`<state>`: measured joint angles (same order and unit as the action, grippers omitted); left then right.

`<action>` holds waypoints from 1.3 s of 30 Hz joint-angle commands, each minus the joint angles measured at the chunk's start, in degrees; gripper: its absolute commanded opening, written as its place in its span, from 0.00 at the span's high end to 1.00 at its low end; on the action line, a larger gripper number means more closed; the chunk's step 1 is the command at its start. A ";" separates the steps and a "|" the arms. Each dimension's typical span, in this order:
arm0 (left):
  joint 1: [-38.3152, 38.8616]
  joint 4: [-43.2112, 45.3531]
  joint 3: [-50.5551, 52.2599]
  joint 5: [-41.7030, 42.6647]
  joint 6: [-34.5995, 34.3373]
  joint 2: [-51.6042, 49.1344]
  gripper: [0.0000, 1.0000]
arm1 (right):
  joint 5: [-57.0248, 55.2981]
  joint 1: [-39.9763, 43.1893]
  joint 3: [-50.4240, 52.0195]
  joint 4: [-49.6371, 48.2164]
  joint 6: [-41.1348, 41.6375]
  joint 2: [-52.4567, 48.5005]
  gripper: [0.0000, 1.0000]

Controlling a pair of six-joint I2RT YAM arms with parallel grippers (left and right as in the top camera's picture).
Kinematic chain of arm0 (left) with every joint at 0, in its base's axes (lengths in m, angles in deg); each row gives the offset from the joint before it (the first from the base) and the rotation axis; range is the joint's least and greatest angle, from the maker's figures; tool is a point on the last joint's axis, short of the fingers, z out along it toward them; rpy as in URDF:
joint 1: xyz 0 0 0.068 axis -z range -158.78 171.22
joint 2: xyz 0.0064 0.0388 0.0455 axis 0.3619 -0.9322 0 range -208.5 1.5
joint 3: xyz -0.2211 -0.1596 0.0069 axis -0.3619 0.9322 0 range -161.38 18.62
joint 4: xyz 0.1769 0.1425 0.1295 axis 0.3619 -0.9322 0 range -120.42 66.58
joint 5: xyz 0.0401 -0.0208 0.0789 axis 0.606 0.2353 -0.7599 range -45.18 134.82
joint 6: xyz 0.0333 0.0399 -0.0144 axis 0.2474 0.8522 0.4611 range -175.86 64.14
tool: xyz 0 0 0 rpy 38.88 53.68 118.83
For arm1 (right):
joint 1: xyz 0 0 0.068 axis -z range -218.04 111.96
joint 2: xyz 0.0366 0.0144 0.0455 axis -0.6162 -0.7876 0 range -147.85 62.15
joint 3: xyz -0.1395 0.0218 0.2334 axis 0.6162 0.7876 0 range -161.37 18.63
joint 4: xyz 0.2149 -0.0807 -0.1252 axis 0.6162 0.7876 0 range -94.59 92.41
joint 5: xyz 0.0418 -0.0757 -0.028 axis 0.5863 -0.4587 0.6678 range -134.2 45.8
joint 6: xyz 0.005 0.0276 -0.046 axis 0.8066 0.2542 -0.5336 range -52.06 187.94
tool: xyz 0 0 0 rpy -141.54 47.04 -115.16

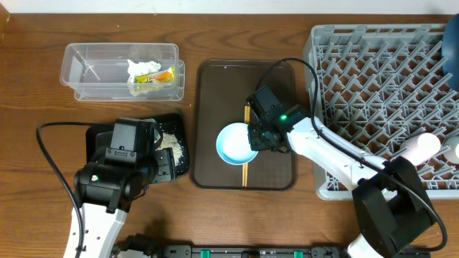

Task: Sort waste into correct bins and load items into the dishwasher rack
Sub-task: 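Reach the right gripper to the bowl and grasp its rim, then carry the bowl right and place it in the rack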

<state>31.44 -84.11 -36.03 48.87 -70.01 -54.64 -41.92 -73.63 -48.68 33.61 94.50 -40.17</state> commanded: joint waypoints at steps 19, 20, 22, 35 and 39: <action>-0.35 -0.35 -0.22 -0.90 0.07 0.04 0.35 | -3.37 -0.59 0.68 1.95 1.68 0.00 0.99; -0.35 -0.37 -0.22 -0.90 0.09 0.04 0.35 | -3.37 -0.59 0.66 1.77 1.66 0.02 0.99; -0.35 -0.37 -0.22 -0.90 0.09 0.04 0.35 | -3.56 -0.35 0.20 1.40 1.25 0.50 0.99; -0.35 -0.28 -0.22 -0.90 0.09 0.04 0.34 | -32.94 9.44 -8.72 -4.90 -15.13 14.25 0.99; -0.35 -0.11 -0.22 -0.90 0.09 0.04 0.34 | -44.11 13.94 -8.72 -13.57 -23.34 15.96 0.99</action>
<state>31.44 -84.26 -36.03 48.87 -70.01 -54.64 -72.45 -62.31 -56.85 22.22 79.42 -24.72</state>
